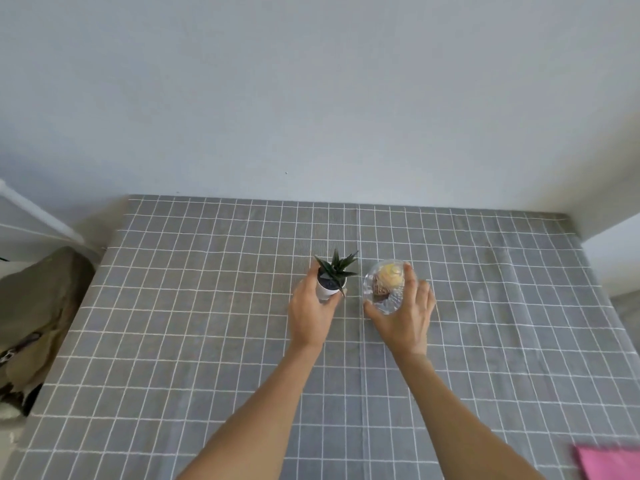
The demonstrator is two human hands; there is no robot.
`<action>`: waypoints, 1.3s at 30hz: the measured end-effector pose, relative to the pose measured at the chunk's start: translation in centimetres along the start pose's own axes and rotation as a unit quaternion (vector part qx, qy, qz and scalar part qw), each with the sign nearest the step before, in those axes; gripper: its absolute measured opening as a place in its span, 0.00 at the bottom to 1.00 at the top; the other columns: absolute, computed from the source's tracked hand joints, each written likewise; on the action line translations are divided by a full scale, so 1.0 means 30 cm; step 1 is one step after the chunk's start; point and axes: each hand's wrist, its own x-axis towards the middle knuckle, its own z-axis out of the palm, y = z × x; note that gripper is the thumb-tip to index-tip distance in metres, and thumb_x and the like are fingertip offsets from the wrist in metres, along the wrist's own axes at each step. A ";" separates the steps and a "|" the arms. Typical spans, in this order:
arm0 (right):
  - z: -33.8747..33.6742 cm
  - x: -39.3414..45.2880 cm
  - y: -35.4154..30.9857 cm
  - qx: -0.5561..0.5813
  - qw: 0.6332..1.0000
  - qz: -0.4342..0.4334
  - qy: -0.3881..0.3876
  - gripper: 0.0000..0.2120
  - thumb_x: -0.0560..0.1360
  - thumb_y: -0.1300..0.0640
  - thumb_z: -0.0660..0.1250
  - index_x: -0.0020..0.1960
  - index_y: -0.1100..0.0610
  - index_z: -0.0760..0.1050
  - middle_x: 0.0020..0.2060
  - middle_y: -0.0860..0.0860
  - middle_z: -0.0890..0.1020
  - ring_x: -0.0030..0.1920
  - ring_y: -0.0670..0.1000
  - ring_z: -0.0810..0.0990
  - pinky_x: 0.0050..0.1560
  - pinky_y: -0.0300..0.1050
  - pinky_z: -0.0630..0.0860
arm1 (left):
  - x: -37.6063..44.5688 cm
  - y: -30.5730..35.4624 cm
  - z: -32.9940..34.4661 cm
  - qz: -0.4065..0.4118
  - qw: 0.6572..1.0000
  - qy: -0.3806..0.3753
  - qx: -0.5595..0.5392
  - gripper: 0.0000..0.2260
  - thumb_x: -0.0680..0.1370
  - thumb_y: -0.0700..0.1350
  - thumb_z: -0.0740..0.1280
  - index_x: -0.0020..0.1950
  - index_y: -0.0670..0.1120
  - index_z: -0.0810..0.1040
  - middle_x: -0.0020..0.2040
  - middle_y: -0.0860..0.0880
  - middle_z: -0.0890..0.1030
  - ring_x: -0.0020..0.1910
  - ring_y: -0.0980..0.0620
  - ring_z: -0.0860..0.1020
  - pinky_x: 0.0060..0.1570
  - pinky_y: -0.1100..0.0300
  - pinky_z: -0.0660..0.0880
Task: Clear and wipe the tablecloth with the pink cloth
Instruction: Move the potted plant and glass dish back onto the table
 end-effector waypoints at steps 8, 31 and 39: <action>0.080 0.114 0.041 0.035 0.999 -0.007 0.006 0.51 0.63 0.43 0.79 0.77 0.53 0.56 0.65 0.66 0.69 0.65 0.68 0.66 0.66 0.63 0.64 | 0.072 -0.008 0.098 -0.016 0.999 0.039 -0.007 0.30 0.69 0.52 0.77 0.68 0.45 0.73 0.42 0.51 0.82 0.40 0.56 0.79 0.39 0.70 0.70; 0.121 0.169 0.060 0.058 0.998 -0.017 -0.007 0.50 0.66 0.39 0.75 0.77 0.48 0.50 0.72 0.61 0.63 0.72 0.62 0.60 0.68 0.59 0.63 | 0.107 -0.015 0.160 -0.026 0.998 0.038 -0.032 0.30 0.71 0.53 0.75 0.68 0.44 0.72 0.45 0.52 0.84 0.40 0.55 0.81 0.40 0.60 0.78; 0.119 0.157 0.061 0.052 0.998 0.000 -0.020 0.52 0.66 0.37 0.74 0.78 0.44 0.44 0.74 0.63 0.59 0.74 0.64 0.57 0.69 0.63 0.61 | 0.113 -0.029 0.162 -0.021 0.999 0.019 -0.032 0.35 0.70 0.51 0.75 0.72 0.42 0.67 0.47 0.52 0.83 0.44 0.59 0.79 0.45 0.64 0.77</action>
